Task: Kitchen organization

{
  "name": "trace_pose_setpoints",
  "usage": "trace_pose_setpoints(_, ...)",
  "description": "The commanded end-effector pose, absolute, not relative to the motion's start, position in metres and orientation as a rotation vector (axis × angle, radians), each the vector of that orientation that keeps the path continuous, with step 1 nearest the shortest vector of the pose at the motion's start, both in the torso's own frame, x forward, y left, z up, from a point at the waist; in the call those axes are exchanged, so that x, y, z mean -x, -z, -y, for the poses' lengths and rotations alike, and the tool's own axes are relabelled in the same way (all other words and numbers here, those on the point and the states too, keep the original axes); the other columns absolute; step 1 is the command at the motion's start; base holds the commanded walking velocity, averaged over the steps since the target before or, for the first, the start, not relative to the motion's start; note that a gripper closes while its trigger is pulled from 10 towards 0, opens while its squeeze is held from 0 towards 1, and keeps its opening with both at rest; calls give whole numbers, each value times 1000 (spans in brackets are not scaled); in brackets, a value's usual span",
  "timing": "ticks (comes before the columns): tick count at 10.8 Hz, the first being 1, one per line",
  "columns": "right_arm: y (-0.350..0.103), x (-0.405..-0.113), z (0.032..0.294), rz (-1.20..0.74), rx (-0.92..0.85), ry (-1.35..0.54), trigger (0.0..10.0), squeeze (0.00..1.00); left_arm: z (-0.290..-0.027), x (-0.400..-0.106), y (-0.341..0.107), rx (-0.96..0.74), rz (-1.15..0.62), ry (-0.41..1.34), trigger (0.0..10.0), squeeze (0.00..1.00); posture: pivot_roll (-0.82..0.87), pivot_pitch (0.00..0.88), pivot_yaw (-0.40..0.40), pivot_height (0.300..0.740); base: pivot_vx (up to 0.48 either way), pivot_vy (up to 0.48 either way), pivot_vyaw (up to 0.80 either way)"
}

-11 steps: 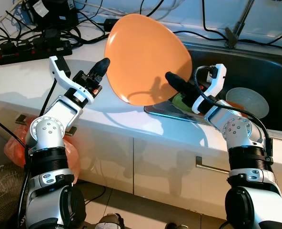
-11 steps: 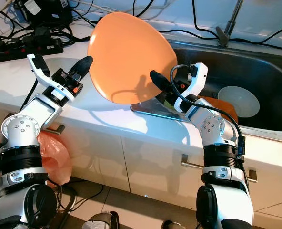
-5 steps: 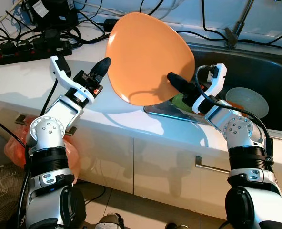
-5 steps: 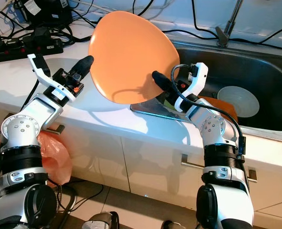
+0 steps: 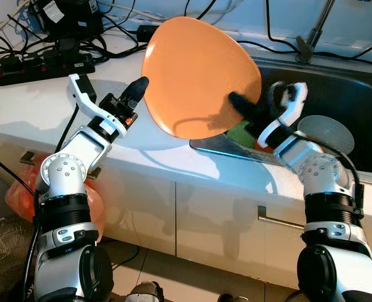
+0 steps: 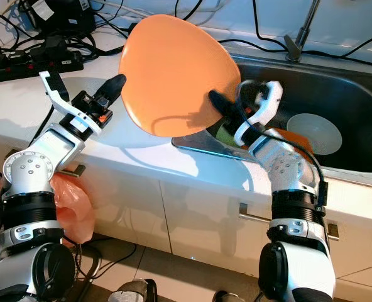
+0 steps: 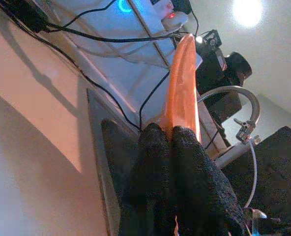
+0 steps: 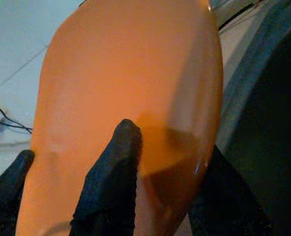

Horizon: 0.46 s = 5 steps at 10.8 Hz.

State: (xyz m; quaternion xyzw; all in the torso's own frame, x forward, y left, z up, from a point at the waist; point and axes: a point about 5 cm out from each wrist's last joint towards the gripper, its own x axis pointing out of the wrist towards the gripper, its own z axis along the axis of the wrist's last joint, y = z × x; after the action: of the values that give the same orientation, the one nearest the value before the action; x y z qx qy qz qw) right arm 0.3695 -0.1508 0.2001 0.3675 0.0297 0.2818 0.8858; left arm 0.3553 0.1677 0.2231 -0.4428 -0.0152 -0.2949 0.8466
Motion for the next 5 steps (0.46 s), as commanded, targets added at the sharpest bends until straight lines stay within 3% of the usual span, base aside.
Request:
trace_pose_setpoints(1,-203,-371,152,-71,-759,-563,0,0,-162,-355,-231,928,53,668,0,0,134,88,-5,740,0,0,0)
trace_pose_setpoints(5,-215,-371,157,-18,-792,-573,0,0,-152,-356,-221,899,0,666,0,0,130,85,-7,740,0,0,0)
